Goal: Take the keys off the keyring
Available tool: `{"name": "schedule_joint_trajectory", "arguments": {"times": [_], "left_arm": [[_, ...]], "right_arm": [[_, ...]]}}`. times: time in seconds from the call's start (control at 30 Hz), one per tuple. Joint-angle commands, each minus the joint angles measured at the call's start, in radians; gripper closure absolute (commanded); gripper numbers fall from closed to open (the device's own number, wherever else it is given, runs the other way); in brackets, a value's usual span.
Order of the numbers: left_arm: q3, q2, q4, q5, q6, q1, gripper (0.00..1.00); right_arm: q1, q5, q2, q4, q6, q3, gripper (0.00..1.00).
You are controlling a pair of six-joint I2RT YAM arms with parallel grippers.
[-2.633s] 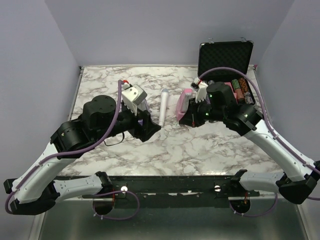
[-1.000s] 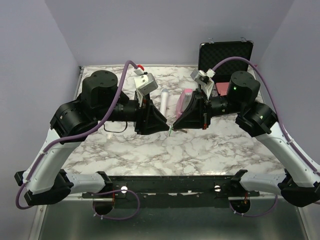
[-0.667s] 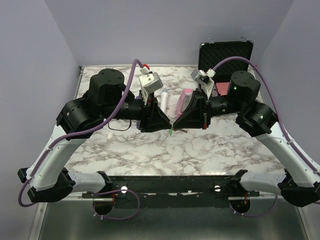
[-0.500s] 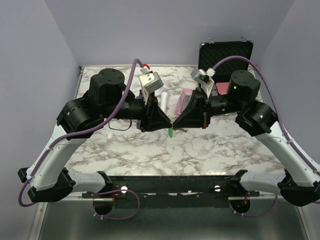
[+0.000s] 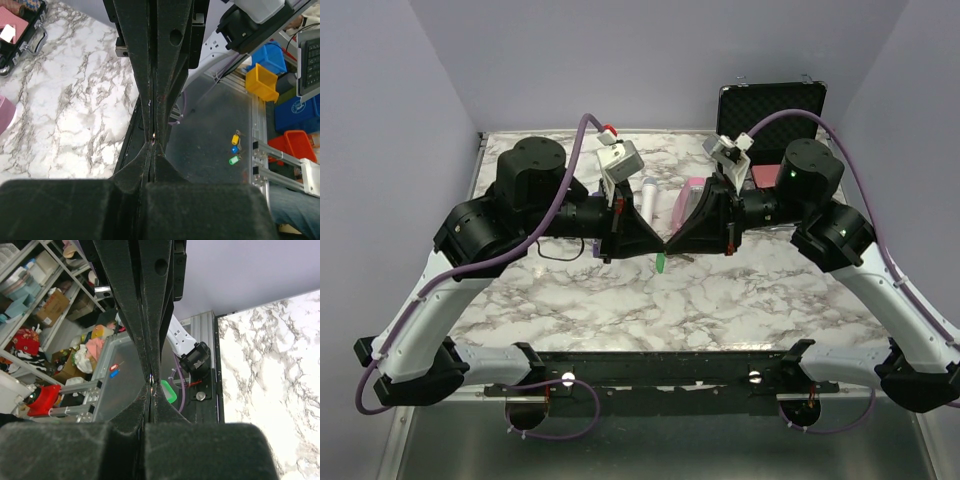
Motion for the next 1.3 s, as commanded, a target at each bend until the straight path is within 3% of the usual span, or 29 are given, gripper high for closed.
{"name": "schedule_joint_trajectory", "arguments": {"times": [0.0,0.53,0.67,0.87,1.23,1.27], "left_arm": [[-0.054,-0.031,0.13,0.006,-0.07,-0.004,1.0],[-0.059,-0.088,0.328,-0.276,-0.255,-0.07,1.0],[-0.109,-0.112,0.405,-0.376,-0.281,-0.09,1.0],[-0.22,-0.148,0.56,-0.41,-0.32,-0.107,1.0],[-0.217,-0.129,0.542,-0.48,-0.294,-0.149,1.0],[-0.217,-0.134,0.534,-0.496,-0.292,-0.149,0.96]], "right_arm": [[0.01,-0.008,-0.026,0.217,0.104,-0.028,0.99],[0.01,0.061,-0.029,0.778,0.393,-0.106,0.99],[0.009,0.081,-0.021,0.838,0.419,-0.109,0.99],[0.01,0.104,-0.02,0.93,0.466,-0.135,0.99],[0.01,0.127,-0.043,0.952,0.474,-0.164,0.99],[0.01,0.132,-0.044,0.944,0.469,-0.166,0.99]]}}
